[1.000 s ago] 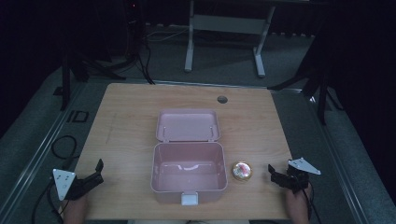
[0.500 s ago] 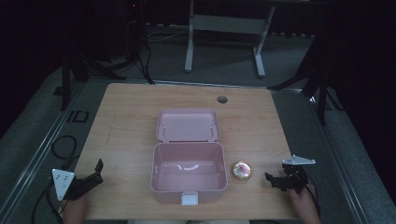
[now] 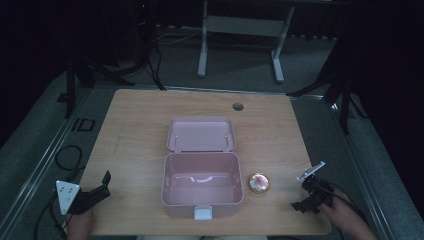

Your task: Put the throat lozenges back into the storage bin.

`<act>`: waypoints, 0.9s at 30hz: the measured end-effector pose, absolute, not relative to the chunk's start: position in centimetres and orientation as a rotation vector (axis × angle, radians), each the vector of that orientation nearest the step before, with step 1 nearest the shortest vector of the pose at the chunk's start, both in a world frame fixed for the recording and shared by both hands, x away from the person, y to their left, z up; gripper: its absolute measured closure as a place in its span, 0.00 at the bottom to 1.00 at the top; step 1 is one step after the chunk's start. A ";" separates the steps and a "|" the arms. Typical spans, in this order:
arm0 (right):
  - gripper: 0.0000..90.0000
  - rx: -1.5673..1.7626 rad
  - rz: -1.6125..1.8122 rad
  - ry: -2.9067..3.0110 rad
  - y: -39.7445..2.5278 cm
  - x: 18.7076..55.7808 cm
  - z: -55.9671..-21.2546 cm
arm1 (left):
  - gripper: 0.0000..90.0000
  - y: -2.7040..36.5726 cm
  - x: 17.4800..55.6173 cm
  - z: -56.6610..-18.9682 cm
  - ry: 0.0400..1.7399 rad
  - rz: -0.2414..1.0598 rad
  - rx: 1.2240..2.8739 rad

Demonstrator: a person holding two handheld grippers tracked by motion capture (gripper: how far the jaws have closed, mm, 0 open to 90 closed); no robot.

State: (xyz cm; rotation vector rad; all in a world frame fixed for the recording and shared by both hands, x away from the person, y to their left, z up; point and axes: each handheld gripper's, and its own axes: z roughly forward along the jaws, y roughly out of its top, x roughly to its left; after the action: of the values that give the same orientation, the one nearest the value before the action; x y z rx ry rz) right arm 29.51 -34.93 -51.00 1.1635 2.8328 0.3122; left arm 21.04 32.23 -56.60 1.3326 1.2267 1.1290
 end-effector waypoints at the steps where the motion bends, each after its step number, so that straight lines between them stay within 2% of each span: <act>1: 0.13 1.163 0.312 2.833 -34.9 29.5 -51.0 | 0.01 32.2 21.0 -56.6 1.225 1.132 1.337; 6: 0.13 1.051 -0.027 3.022 -33.9 29.2 -50.6 | 0.01 32.2 21.0 -56.6 1.220 1.132 1.342; 10: 0.13 1.025 -0.118 3.039 -33.5 29.4 -50.3 | 0.01 32.2 21.0 -56.6 1.217 1.126 1.333; 27: 0.15 1.017 -0.094 3.022 -32.0 31.5 -50.3 | 0.01 32.1 21.0 -56.6 1.199 1.120 1.352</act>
State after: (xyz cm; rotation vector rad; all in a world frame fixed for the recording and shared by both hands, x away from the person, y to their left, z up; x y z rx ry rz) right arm 31.54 -31.99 -50.26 1.0169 3.0225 -0.0940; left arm 21.01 32.12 -56.57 1.3515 1.1993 1.1195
